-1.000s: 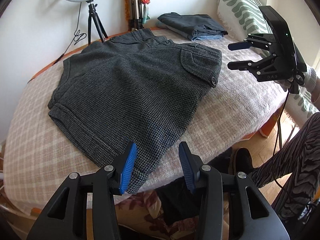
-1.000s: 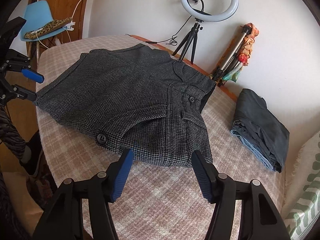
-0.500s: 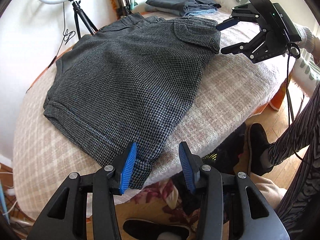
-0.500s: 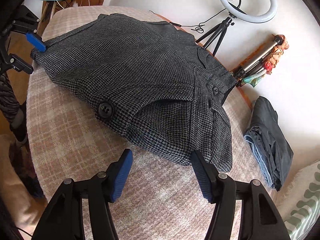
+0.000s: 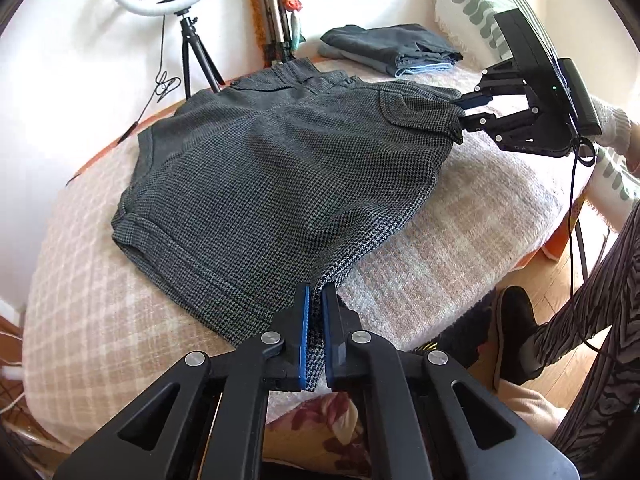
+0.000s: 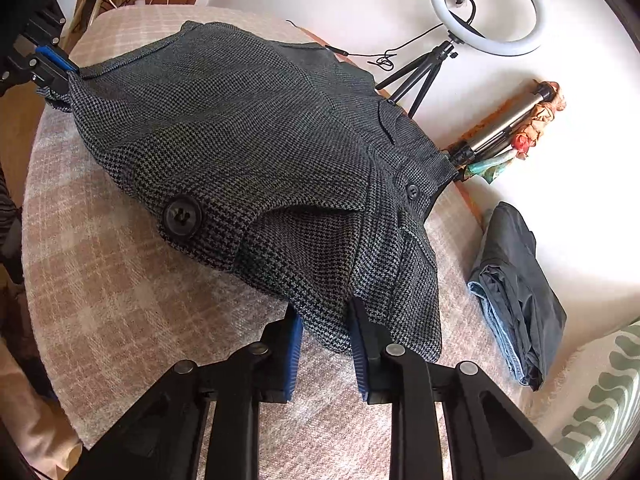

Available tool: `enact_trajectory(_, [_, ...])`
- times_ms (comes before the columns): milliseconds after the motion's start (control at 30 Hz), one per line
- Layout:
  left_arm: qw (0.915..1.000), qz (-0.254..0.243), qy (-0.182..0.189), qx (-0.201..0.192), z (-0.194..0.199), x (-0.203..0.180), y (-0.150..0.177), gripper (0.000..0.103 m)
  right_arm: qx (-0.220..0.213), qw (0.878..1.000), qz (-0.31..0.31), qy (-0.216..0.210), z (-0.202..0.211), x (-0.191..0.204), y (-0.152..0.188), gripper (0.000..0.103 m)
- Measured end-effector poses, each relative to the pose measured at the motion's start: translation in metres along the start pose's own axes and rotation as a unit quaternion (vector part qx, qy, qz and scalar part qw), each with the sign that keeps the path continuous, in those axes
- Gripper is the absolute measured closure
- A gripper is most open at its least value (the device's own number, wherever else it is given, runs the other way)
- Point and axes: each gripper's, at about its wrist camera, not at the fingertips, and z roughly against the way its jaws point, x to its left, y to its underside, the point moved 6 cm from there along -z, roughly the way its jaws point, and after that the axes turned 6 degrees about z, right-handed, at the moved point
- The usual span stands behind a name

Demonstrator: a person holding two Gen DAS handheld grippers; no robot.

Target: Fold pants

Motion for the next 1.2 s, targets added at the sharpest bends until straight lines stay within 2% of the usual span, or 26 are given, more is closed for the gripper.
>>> enact_trajectory(167, [0.9987,0.021,-0.009,-0.045,0.02,0.02,-0.028,0.099,-0.027,0.999,-0.019,0.028,0.016,-0.018,-0.02,0.091])
enact_trajectory(333, [0.9944,0.036,-0.033,-0.093,0.036,0.049,-0.067,0.1,-0.046,0.997,-0.035,0.053,0.03,-0.039,-0.052,0.092])
enact_trajectory(500, [0.9883,0.05,-0.059,-0.131,0.043,0.087,-0.107,0.102,-0.043,0.995,-0.016,0.085,0.03,-0.069,-0.091,0.093])
enact_trajectory(600, [0.985,0.067,-0.069,-0.143,0.04,0.115,-0.133,0.103,-0.037,0.996,-0.009,0.086,0.021,-0.087,-0.113,0.093])
enact_trajectory(700, [0.9865,0.081,-0.056,-0.131,0.03,0.135,-0.149,0.103,-0.03,0.996,0.0,0.079,0.007,-0.097,-0.132,0.093])
enact_trajectory(767, [0.9874,0.089,-0.039,-0.125,0.028,0.141,-0.147,0.103,-0.017,0.996,0.023,0.083,-0.005,-0.095,-0.138,0.093])
enact_trajectory(867, [0.9903,0.093,-0.008,-0.103,0.023,0.138,-0.128,0.103,0.0,0.997,0.037,0.074,-0.02,-0.093,-0.138,0.093])
enact_trajectory(1000, [0.9951,0.073,0.019,-0.064,0.01,0.109,-0.095,0.102,0.018,0.997,0.031,0.066,-0.039,-0.096,-0.131,0.093])
enact_trajectory(1067, [0.9947,0.077,0.05,-0.047,0.005,0.09,-0.08,0.102,0.024,0.997,0.022,0.064,-0.044,-0.097,-0.127,0.093])
enact_trajectory(1100, [0.9944,0.077,0.063,-0.036,0.003,0.078,-0.073,0.097,0.028,0.997,0.02,0.063,-0.047,-0.097,-0.125,0.093])
enact_trajectory(1200, [0.9933,0.068,0.09,-0.026,0.0,0.042,-0.059,0.055,0.038,0.998,0.012,0.058,-0.054,-0.097,-0.12,0.093])
